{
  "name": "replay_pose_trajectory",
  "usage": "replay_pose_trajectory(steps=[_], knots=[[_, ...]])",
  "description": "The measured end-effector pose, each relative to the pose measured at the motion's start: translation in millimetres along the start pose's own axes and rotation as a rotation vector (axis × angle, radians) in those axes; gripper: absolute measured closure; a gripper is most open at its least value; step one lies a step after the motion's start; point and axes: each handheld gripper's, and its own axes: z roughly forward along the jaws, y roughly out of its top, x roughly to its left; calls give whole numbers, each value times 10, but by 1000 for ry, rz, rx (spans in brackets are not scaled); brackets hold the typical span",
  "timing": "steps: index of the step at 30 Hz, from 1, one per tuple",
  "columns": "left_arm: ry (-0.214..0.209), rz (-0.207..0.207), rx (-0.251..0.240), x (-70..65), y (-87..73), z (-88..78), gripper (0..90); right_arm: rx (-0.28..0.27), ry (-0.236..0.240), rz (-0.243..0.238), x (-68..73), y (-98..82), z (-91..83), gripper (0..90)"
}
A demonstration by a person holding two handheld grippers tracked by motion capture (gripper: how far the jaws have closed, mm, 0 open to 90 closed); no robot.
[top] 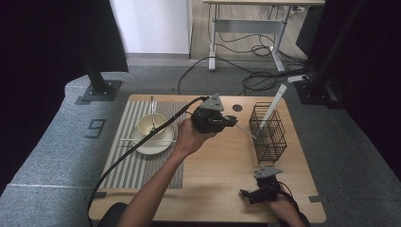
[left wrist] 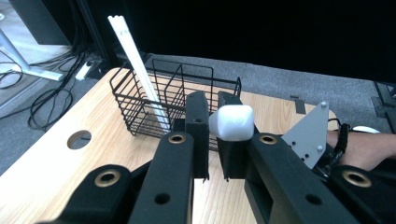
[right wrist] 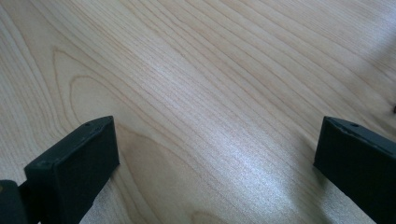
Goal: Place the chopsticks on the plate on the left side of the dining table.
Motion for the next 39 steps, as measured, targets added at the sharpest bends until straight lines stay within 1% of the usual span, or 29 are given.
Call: replay_pose_trajectory(steps=[7,11,14,21,26,32,35,37,39], knots=[[1,-21,19,24,-156,-94,832,0,0,-1,-3,4,3,0],[-8,-40,25,53,-275,-142,833,0,2,-3,-5,8,7,0],[-16,-65,25,69,-363,-176,833,-1,7,-9,-13,11,9,0],[-28,-90,27,79,-554,-228,833,5,18,-17,-30,28,17,0],[-42,-102,25,58,-668,-236,833,10,13,-10,-44,59,30,13],[-59,-116,32,35,-793,-211,832,9,19,-19,-63,122,56,32],[-69,-124,32,24,-851,-190,832,-11,40,-19,-72,170,51,38],[-76,-124,36,12,-885,-176,833,-25,60,-15,-77,200,46,38],[-83,-125,40,-2,-916,-153,833,-36,71,-13,-78,232,46,39]])
